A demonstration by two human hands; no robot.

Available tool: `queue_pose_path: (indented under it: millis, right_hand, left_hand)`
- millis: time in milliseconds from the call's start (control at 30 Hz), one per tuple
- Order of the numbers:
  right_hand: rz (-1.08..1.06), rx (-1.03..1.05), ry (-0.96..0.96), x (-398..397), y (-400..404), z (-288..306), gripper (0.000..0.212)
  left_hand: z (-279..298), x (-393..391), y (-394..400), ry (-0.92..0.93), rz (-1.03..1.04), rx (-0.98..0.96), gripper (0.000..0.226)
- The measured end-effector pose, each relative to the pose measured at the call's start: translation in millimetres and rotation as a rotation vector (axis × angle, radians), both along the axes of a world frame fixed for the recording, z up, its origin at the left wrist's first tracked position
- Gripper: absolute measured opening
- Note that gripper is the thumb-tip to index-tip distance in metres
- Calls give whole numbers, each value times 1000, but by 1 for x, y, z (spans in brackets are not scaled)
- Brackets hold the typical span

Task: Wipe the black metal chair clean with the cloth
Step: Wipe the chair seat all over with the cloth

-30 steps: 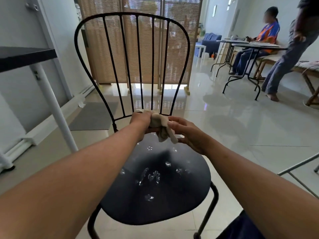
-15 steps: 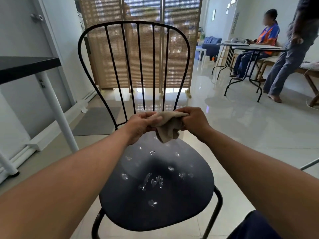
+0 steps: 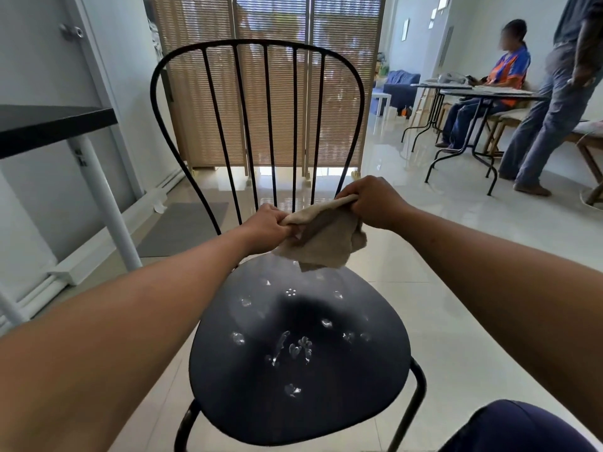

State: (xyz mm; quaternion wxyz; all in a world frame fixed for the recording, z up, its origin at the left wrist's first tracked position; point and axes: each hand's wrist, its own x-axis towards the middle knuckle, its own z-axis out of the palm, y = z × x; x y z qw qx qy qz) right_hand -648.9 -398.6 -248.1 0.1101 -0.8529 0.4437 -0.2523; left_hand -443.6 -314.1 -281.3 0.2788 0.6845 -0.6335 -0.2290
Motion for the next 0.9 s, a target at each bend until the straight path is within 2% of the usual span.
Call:
queue_pose_path:
  millis: [133, 233, 300, 400, 567, 667, 767, 900]
  right_hand:
    - [-92, -25, 1, 2, -10, -2, 28]
    - [-123, -7, -38, -3, -9, -13, 25]
    - [-102, 46, -25, -13, -2, -28, 27]
    - [-22, 192, 90, -33, 16, -51, 32]
    - [66, 360, 410, -55, 50, -79, 27]
    - [52, 454, 379, -58, 58, -84, 26]
    - [52, 540, 268, -58, 63, -77, 26]
    - [20, 313, 263, -42, 60, -84, 41]
  left_hand:
    - [11, -3, -12, -9, -14, 56, 24]
    - [13, -6, -14, 8, -46, 28, 18]
    - [5, -7, -9, -4, -90, 33, 22]
    - [-17, -4, 5, -132, -170, 99, 31]
    - [-60, -13, 32, -346, -350, 274, 25]
    - [-73, -16, 44, -335, -414, 260, 35]
    - [-73, -14, 50, -177, -366, 225, 51]
    - [-78, -2, 49, -165, -142, 64, 62]
